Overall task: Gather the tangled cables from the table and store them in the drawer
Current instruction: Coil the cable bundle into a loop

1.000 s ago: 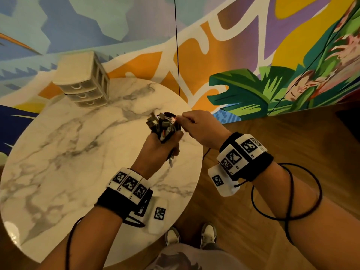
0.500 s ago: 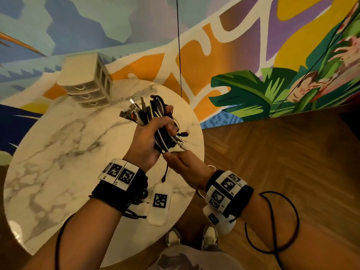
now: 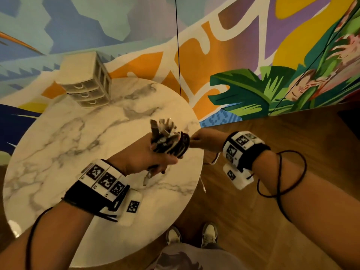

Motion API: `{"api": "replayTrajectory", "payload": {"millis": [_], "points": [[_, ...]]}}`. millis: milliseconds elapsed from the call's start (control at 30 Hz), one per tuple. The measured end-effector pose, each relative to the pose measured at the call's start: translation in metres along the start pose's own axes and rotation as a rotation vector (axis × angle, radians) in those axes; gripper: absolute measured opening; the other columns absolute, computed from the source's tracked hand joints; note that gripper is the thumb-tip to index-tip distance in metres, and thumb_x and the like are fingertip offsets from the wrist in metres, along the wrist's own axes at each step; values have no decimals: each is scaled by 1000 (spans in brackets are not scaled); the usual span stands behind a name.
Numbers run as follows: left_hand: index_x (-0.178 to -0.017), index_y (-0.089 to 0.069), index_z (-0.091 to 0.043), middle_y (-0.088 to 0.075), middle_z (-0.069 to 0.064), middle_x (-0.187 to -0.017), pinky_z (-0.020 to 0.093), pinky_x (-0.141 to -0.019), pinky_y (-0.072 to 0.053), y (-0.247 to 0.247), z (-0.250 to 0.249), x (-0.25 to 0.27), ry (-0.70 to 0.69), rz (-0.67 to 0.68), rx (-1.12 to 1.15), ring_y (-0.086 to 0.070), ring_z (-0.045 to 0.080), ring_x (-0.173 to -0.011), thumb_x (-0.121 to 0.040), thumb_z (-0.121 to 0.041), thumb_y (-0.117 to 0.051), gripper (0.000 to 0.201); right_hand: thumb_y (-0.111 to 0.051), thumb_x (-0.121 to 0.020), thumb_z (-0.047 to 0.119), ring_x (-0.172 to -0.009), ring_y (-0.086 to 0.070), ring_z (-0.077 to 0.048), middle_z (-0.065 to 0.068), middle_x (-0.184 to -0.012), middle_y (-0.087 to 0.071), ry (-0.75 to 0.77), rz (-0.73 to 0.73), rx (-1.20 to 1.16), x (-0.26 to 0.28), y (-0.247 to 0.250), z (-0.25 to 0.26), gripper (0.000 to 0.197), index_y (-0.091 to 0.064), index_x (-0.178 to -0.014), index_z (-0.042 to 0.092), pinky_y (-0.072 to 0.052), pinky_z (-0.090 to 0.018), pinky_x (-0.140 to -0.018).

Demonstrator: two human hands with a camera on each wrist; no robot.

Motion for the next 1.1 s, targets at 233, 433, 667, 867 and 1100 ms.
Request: {"api": "replayTrajectory", "payload": {"millis": [233,433,667,867,1100], "points": [[-93,-62,-26,-61,1,-65,25,-49,-49,2,15,-11,29,-61,-448,-56,11,-49,-82,-18,-71,17,-36,-101,39,-59,-33,-15,-3,-64,-38,-5,-80,10,5,33,18,44,-46,-73,7,-28,-31,-60],[-87,-63,-21,-56,-13,-63,14,-53,-38,10,18,-25,-23,-318,-595,-51,2,-52,-83,-27,-70,10,-30,-104,28,-63,-34,-18,-4,-66,-38,88,-246,-149,12,26,36,39,-40,-71,11,-26,-33,-59],[-64,-58,-8,-59,12,-59,38,-65,-47,8,19,-39,28,-446,-10,-56,23,-55,-91,-31,-58,35,-32,-104,30,-51,-29,-12,5,-54,-34,140,-472,-593,18,-1,42,44,-37,-61,19,-25,-32,-57],[-88,-58,-14,-61,9,-79,38,-77,-49,4,9,-43,9,-491,522,-60,24,-76,-82,-45,-61,32,-31,-100,41,-50,-30,-8,11,-53,-36,229,-461,-819,33,-47,63,40,-40,-63,29,-27,-36,-57],[-110,-52,-3,-52,4,-65,30,-68,-47,0,-9,-39,-110,-356,904,-53,19,-62,-84,-31,-62,39,-21,-98,51,-52,-42,-8,2,-58,-41,316,-392,-527,35,-81,57,44,-38,-68,25,-38,-34,-58]]}}
Point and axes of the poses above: each hand's wrist, its own x-axis away from the middle knuckle, its own y-axis out of the back of the hand, z = x × y, the point moved 4 cm from there along -x, towards the middle knuckle
